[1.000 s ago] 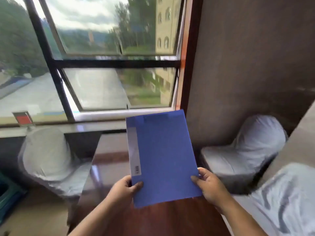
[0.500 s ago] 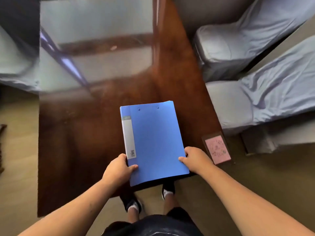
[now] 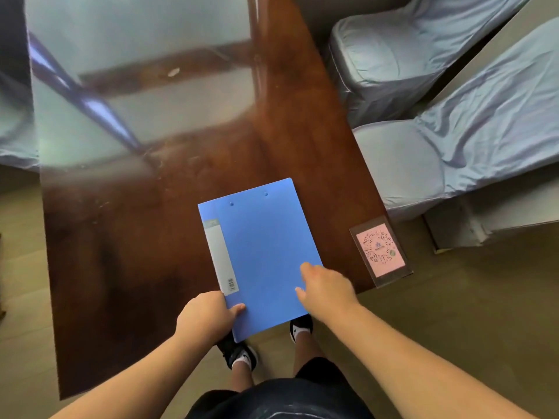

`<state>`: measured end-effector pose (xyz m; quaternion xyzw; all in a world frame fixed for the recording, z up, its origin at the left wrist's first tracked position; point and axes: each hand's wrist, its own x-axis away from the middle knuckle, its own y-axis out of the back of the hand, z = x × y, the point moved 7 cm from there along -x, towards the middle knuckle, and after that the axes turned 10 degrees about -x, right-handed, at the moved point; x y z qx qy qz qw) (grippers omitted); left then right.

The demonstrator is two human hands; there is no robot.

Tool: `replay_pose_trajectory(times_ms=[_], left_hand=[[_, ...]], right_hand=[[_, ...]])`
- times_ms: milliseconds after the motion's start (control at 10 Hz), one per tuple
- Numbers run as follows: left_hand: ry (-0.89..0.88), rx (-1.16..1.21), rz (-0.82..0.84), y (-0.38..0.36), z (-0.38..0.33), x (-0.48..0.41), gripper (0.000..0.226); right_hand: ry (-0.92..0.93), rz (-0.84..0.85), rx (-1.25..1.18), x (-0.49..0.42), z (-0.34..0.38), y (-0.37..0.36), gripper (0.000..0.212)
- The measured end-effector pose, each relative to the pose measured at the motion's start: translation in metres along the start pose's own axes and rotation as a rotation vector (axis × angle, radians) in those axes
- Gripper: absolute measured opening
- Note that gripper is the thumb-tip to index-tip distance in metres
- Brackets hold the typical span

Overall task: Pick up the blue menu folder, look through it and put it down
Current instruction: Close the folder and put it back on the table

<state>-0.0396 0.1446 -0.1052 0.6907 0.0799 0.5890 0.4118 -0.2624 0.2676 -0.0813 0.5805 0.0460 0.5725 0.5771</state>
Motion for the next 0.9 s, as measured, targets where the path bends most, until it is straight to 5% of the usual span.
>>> replay_pose_trajectory(times_ms=[200, 900], left_hand=[[-0.071, -0.067, -0.059, 0.004, -0.032, -0.013, 0.055], [-0.122, -0.083, -0.070, 0.016, -0.091, -0.014, 0.064]], right_hand=[[-0.072, -0.048, -0.093, 0.010, -0.006, -0.015, 0.048], [-0.109, -0.056, -0.080, 0.005, -0.064, 0.014, 0.045]])
